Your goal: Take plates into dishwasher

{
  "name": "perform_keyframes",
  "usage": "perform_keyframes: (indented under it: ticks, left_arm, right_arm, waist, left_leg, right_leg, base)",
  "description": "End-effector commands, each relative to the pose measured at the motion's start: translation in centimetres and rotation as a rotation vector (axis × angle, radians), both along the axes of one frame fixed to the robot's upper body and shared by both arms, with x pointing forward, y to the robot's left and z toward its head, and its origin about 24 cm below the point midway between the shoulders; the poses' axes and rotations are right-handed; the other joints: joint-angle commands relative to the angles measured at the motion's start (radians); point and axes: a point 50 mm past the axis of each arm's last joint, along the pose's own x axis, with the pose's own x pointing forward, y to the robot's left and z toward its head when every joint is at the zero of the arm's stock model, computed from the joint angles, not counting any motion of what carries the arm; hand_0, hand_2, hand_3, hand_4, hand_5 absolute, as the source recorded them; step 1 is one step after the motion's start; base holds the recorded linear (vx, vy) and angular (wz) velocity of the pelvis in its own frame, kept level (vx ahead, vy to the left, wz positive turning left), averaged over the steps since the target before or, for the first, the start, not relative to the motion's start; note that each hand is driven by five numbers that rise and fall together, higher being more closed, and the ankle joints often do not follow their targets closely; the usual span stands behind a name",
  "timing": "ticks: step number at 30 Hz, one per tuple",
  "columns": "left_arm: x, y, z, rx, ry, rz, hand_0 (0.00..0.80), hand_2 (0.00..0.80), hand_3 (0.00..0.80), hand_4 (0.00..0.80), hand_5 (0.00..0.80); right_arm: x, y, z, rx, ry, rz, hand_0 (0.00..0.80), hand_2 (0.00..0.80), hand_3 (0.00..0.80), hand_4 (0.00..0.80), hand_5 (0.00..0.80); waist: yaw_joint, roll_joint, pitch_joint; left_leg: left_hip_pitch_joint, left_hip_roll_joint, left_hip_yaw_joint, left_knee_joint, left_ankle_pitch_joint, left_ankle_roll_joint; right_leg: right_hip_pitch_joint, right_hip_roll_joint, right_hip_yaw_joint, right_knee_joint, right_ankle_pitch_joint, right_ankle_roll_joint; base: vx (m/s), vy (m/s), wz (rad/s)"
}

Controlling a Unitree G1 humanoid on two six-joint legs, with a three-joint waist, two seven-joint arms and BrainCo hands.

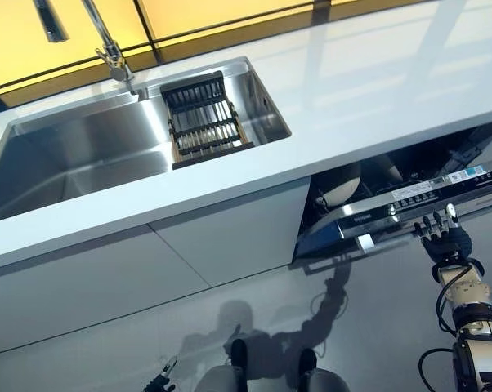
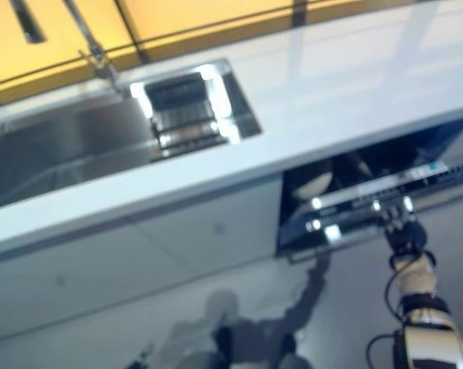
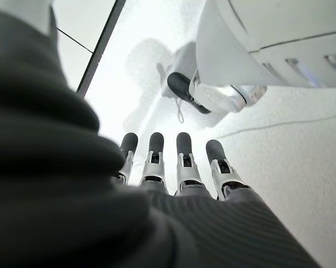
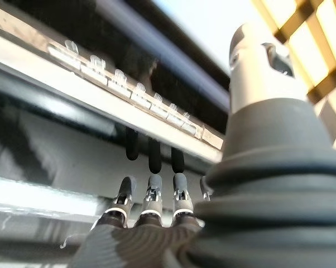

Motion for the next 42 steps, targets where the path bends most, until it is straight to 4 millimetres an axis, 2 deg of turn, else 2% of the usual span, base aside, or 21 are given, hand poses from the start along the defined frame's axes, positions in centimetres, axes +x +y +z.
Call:
perform_keyframes:
  ticks: [1,5,11,16,23,27,33,37,38,42]
  left_arm:
    - [-1.0,2.3,0.4,0.081,0.035,-0.037,0.000,0.000,0.000,0.000,0.000]
    - [-1.3,2.4,0.3,0.083,0.040,-0.038,0.000,0.000,0.000,0.000,0.000]
    - [-1.7,2.5,0.2,0.091,0.040,-0.018,0.000,0.000,0.000,0.000,0.000]
    - [-1.3,2.5,0.2,0.088,0.026,-0.007,0.000,0.000,0.000,0.000,0.000]
    - [-1.0,2.2,0.2,0.082,0.024,-0.011,0.000,0.000,0.000,0.000,0.000]
    - [-1.4,1.7,-0.1,0.077,0.045,-0.008,0.000,0.000,0.000,0.000,0.000]
    - [-2.0,1.1,-0.5,0.086,0.083,-0.041,0.000,0.000,0.000,0.000,0.000]
    - [-2.8,1.1,-0.7,0.158,0.147,-0.219,0.000,0.000,0.000,0.000,0.000]
    - [-3.1,0.8,-0.8,0.155,0.170,-0.268,0.000,0.000,0.000,0.000,0.000]
    - [-3.8,0.2,-1.1,0.140,0.220,-0.301,0.000,0.000,0.000,0.000,0.000]
  right_arm:
    - [2.1,0.6,4.5,-0.069,-0.156,0.028,0.000,0.000,0.000,0.000,0.000]
    - [1.3,0.3,2.6,-0.066,-0.069,0.015,0.000,0.000,0.000,0.000,0.000]
    - [-0.4,0.4,-1.6,-0.049,0.108,0.013,0.000,0.000,0.000,0.000,0.000]
    - [-2.0,0.8,-4.7,-0.053,0.252,0.046,0.000,0.000,0.000,0.000,0.000]
    - [-3.3,2.1,-7.7,-0.016,0.333,0.062,0.000,0.000,0.000,0.000,0.000]
    - [-5.1,3.3,-10.6,-0.049,0.469,0.132,0.000,0.000,0.000,0.000,0.000]
    - [-9.4,5.4,-15.4,-0.141,0.708,0.277,0.000,0.000,0.000,0.000,0.000]
    - [-11.6,7.8,-17.9,-0.094,0.776,0.355,0.000,0.000,0.000,0.000,0.000]
    - [-12.4,9.2,-18.9,-0.069,0.811,0.396,0.000,0.000,0.000,0.000,0.000]
    - [-14.4,12.0,-20.7,-0.016,0.873,0.452,0.000,0.000,0.000,0.000,0.000]
  waist:
    - [0.036,-0.045,-0.054]
    - [0.034,-0.053,-0.071]
    - [0.029,-0.070,-0.120]
    - [0.024,-0.080,-0.159]
    - [0.021,-0.089,-0.184]
    - [0.020,-0.092,-0.213]
    - [0.022,-0.099,-0.239]
    - [0.020,-0.101,-0.247]
    - [0.018,-0.100,-0.253]
    - [0.013,-0.096,-0.261]
  left_leg:
    - [0.019,-0.045,0.046,0.158,-0.174,0.075]
    - [0.041,-0.048,0.042,0.101,-0.154,0.074]
    - [0.099,-0.048,0.024,-0.059,-0.098,0.070]
    - [0.132,-0.040,0.025,-0.155,-0.063,0.062]
    - [0.138,-0.033,0.019,-0.186,-0.053,0.054]
    - [0.137,-0.032,0.016,-0.186,-0.053,0.049]
    - [0.148,-0.029,0.016,-0.186,-0.059,0.049]
    - [0.160,-0.029,0.015,-0.186,-0.063,0.050]
    - [0.164,-0.029,0.018,-0.186,-0.064,0.051]
    - [0.177,-0.030,0.021,-0.186,-0.070,0.054]
  right_leg:
    - [0.065,0.018,0.052,-0.047,-0.012,-0.025]
    - [0.077,0.023,0.055,-0.086,0.005,-0.017]
    - [0.100,0.033,0.064,-0.189,0.056,-0.001]
    - [0.115,0.043,0.066,-0.260,0.089,0.004]
    - [0.121,0.051,0.058,-0.288,0.100,0.005]
    - [0.115,0.051,0.055,-0.288,0.101,0.010]
    - [0.134,0.049,0.038,-0.288,0.087,0.008]
    - [0.149,0.045,0.028,-0.288,0.079,0.007]
    - [0.153,0.044,0.026,-0.288,0.077,0.008]
    - [0.166,0.042,0.021,-0.288,0.072,0.009]
  base:
    - [0.039,-0.011,0.22]
    - [0.046,-0.006,0.12]
    - [0.056,-0.002,-0.01]
    - [0.036,0.001,-0.01]
    - [0.003,0.000,0.00]
    - [0.010,0.006,0.00]
    - [0.043,0.014,0.03]
    - [0.043,0.020,0.02]
    - [0.042,0.025,0.01]
    - [0.044,0.024,0.00]
